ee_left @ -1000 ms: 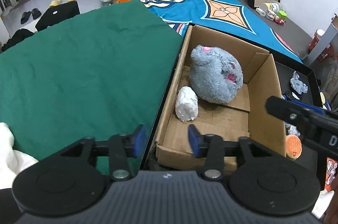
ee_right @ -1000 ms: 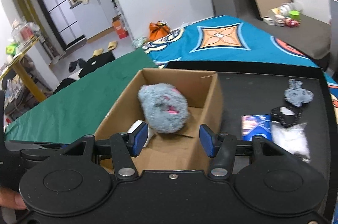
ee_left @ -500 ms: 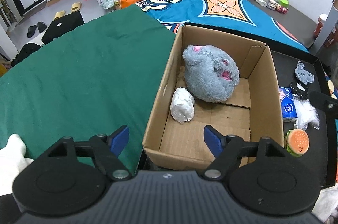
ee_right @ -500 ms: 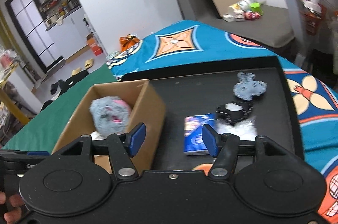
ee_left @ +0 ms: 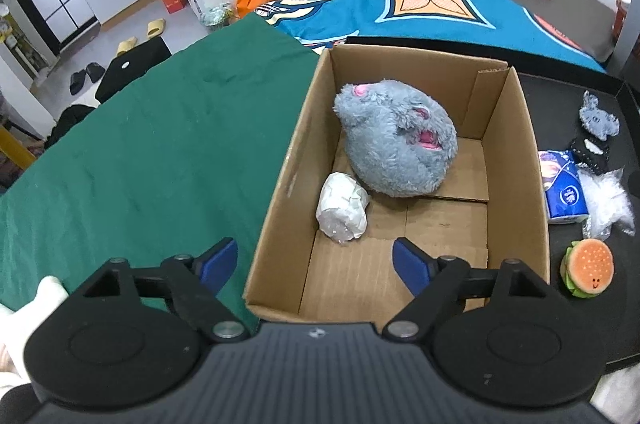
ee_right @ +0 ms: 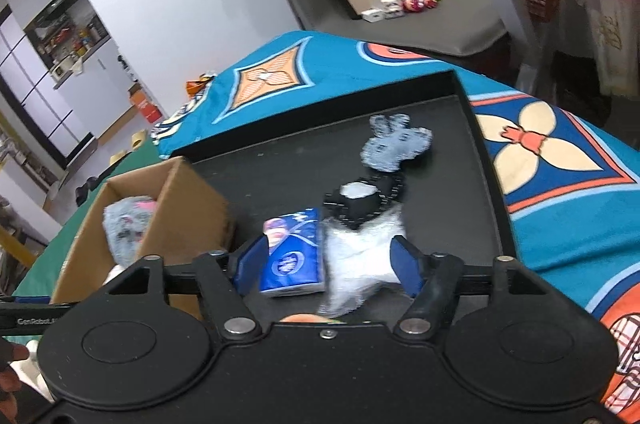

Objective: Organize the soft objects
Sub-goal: 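Reach the right gripper to the clear plastic bag and grasp it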

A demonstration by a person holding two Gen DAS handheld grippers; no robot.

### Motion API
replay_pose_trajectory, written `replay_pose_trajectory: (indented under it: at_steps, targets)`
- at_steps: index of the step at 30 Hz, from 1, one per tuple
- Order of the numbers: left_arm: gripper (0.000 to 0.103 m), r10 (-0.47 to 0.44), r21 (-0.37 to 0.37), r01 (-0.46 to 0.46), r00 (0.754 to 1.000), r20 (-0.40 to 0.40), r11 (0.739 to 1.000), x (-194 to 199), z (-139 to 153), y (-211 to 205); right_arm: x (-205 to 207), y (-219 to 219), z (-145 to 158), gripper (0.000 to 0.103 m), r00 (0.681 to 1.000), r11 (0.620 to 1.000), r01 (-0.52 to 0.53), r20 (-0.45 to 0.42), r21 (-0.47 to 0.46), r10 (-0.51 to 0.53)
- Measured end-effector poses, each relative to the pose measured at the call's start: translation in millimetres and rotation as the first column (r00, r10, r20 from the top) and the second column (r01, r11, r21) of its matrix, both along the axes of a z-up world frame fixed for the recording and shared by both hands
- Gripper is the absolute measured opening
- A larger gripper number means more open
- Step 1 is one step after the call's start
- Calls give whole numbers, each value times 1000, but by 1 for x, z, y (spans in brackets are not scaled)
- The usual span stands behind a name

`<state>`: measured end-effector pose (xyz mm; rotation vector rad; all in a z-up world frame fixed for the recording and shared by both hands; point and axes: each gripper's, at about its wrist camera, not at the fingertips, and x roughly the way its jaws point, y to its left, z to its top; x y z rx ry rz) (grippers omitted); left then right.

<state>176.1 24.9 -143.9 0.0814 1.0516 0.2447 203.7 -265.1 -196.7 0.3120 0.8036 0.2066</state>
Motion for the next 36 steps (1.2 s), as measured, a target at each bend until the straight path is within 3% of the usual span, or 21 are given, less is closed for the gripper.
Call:
replay_pose_trajectory:
  at_steps: [8, 17, 18, 22, 25, 36]
  targets:
    - [85, 1, 59, 1, 999, -32, 998, 11, -9, -12, 14, -19, -28, 68, 997, 998, 66, -36, 2, -66]
    - [85, 8, 97, -4, 999, -46, 995, 19, -11, -16, 22, -14, -48, 68, 996, 998, 63, -57, 27, -62]
    - [85, 9, 98, -4, 999, -48, 995, 19, -12, -16, 22, -12, -49, 66, 996, 997, 68, -61, 30, -66]
    - [85, 1, 105, 4, 998, -55, 994, 20, -14, -18, 20, -12, -50, 40, 996, 997, 73, -56, 34, -71]
    - [85, 1, 104, 5, 999, -54, 995, 20, -14, -18, 17, -15, -45, 33, 995, 995, 84, -51, 48, -82]
    - [85, -2, 92, 5, 1000, -29, 996, 10, -6, -10, -2, -14, -17, 29, 996, 995, 82, 14, 48, -83]
